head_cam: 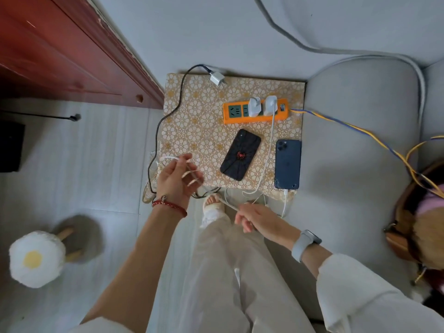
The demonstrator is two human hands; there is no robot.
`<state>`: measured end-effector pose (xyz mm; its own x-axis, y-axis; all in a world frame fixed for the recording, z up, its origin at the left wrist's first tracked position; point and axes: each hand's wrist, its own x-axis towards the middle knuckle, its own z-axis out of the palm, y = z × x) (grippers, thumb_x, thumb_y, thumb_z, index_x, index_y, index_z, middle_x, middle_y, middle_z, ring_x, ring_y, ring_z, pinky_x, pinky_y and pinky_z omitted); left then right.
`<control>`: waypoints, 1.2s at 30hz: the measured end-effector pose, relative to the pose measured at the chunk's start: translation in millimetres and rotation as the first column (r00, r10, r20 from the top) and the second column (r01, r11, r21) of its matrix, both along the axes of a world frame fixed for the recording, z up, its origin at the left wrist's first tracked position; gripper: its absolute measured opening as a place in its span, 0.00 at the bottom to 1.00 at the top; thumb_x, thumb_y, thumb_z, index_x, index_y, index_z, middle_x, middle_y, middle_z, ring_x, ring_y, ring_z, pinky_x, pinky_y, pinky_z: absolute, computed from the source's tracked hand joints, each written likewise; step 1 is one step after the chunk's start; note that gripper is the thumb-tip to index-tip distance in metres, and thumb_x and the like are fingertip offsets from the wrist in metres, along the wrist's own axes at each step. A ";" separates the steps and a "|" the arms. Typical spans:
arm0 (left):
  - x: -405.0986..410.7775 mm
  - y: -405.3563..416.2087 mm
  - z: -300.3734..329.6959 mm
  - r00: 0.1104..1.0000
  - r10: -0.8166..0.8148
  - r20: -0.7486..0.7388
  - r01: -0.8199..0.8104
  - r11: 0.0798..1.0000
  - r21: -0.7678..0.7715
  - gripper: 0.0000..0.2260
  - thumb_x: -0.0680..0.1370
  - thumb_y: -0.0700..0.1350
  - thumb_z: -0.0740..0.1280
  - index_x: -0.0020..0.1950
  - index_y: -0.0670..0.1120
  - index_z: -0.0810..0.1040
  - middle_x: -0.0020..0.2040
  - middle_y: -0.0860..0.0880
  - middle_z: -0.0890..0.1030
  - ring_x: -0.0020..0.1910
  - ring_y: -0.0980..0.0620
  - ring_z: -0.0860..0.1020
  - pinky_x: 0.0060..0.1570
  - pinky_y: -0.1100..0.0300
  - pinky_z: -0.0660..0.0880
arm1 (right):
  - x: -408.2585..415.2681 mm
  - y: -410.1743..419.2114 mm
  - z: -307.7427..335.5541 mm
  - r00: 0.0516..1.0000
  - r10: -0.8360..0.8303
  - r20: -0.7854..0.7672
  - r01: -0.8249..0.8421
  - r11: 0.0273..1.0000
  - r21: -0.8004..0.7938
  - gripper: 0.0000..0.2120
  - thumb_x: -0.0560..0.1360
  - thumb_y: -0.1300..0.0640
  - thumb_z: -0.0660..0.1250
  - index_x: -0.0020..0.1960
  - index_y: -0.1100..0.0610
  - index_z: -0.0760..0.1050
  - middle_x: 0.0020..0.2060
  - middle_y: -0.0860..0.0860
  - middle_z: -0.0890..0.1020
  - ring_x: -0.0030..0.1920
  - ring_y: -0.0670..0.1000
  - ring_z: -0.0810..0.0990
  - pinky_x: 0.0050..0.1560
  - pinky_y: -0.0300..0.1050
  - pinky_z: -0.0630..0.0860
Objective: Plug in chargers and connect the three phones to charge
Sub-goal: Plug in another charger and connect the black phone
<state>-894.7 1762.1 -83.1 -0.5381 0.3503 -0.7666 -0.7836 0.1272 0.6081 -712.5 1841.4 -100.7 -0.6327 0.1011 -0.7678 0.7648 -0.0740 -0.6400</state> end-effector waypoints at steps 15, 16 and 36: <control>19.5 -39.5 -66.0 0.905 -0.420 -0.072 0.283 0.717 -0.637 0.12 0.79 0.41 0.54 0.53 0.38 0.75 0.29 0.46 0.69 0.23 0.51 0.66 0.26 0.63 0.64 | 31.5 58.2 -18.3 0.532 -0.839 0.117 0.833 0.543 0.109 0.09 0.74 0.68 0.58 0.44 0.59 0.76 0.40 0.56 0.79 0.48 0.58 0.78 0.50 0.48 0.76; 22.0 -42.7 -71.1 0.901 -0.432 -0.039 0.303 0.690 -0.657 0.13 0.79 0.41 0.54 0.54 0.38 0.75 0.29 0.46 0.70 0.24 0.50 0.66 0.27 0.63 0.64 | 27.2 61.4 -15.3 0.321 -0.930 0.179 0.947 0.309 -0.093 0.06 0.75 0.67 0.59 0.46 0.60 0.74 0.41 0.57 0.78 0.48 0.57 0.79 0.51 0.48 0.77; 30.8 22.4 -97.0 0.343 -0.908 -0.241 0.480 0.390 -0.786 0.21 0.76 0.44 0.61 0.68 0.41 0.64 0.67 0.40 0.65 0.68 0.41 0.63 0.66 0.47 0.64 | -11.5 31.0 -40.5 0.724 -0.690 0.010 0.677 0.713 0.182 0.13 0.78 0.65 0.52 0.60 0.58 0.69 0.36 0.53 0.72 0.25 0.46 0.72 0.29 0.39 0.73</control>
<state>-863.8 1784.5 -180.2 -0.6358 0.5072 -0.5818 0.2833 0.8545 0.4354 -724.0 1872.4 -141.2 -0.2878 0.6046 -0.7427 0.5885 -0.5002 -0.6352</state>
